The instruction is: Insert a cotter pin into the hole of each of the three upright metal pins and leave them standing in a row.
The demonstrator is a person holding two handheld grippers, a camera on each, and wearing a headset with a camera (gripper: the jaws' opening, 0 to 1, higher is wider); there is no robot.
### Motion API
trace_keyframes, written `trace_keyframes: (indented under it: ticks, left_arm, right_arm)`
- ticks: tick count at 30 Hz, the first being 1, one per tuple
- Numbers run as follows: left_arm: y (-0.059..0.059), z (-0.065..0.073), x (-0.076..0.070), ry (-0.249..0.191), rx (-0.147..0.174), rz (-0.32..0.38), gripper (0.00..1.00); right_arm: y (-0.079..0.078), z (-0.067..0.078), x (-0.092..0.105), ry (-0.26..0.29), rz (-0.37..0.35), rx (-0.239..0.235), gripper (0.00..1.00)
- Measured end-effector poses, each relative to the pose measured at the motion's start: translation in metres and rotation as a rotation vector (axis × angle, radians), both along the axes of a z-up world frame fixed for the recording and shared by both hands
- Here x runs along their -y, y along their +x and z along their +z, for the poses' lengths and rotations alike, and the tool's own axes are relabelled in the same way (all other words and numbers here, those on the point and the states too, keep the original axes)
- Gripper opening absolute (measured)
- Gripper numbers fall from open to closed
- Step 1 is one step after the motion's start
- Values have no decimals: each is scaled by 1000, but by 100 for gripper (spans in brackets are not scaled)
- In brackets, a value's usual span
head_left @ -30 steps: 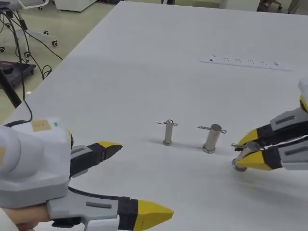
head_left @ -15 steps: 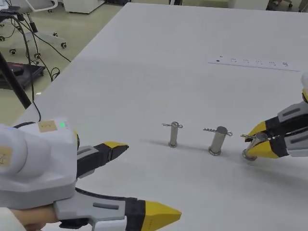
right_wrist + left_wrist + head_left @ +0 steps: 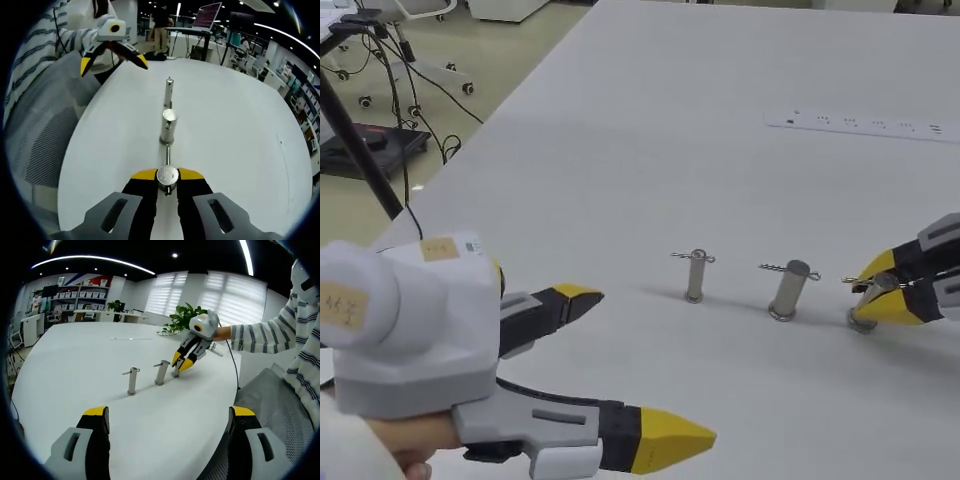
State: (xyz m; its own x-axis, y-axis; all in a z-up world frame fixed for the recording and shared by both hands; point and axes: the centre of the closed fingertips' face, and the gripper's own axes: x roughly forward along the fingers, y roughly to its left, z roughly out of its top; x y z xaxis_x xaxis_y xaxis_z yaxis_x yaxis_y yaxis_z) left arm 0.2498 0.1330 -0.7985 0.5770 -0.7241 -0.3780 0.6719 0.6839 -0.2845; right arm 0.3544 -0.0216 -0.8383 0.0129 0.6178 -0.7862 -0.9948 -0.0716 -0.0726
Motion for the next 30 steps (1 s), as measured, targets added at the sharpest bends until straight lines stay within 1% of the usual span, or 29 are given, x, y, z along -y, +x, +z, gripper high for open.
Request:
trace_keyframes:
  ticks: [1,2,6,11,14,15,16,18,20,22,23,25,26,27,29,30]
  left_arm:
    - [0,0,0,2,-1,-1,99]
    - [0,-1,0,4,-1,-1,99]
    - [1,0,0,0,-1,4,99]
    - [1,1,2,-4,4,-1,99]
    - [1,1,4,-3,7,-4,99]
    - [1,1,4,-4,6,-4,99]
    - [0,1,4,-4,7,-5,99]
    - [0,1,4,-5,8,-3,99]
    - [0,2,3,-6,11,-1,99]
    - [-1,2,2,-7,15,2,99]
    - [-1,3,1,-7,20,5,99]
    - [0,4,-1,-11,27,13,99]
    - [0,5,-1,-12,29,15,99]
    - [0,5,-2,-13,30,18,99]
    - [1,5,-3,-12,34,24,99]
    - [1,5,-4,-12,36,25,99]
  right_arm:
    - [-1,-1,2,-5,-5,-6,14]
    - [-1,0,2,4,-4,-10,14]
    - [0,1,4,10,-16,-12,15]
    - [2,1,5,21,-57,-24,16]
    - [1,2,4,50,-97,-43,16]
    - [0,4,2,70,-109,-49,18]
    - [0,5,1,78,-118,-52,21]
    - [0,5,2,78,-125,-45,27]
    - [-1,6,3,74,-135,-33,31]
    - [-1,10,3,95,-165,-29,35]
    - [0,14,2,118,-194,-23,38]
    - [0,23,1,166,-255,-27,44]
    - [0,26,1,183,-274,-27,48]
    - [-2,29,2,198,-292,-29,50]
    - [-5,38,1,250,-337,-28,54]
    - [-8,42,2,272,-368,-40,56]
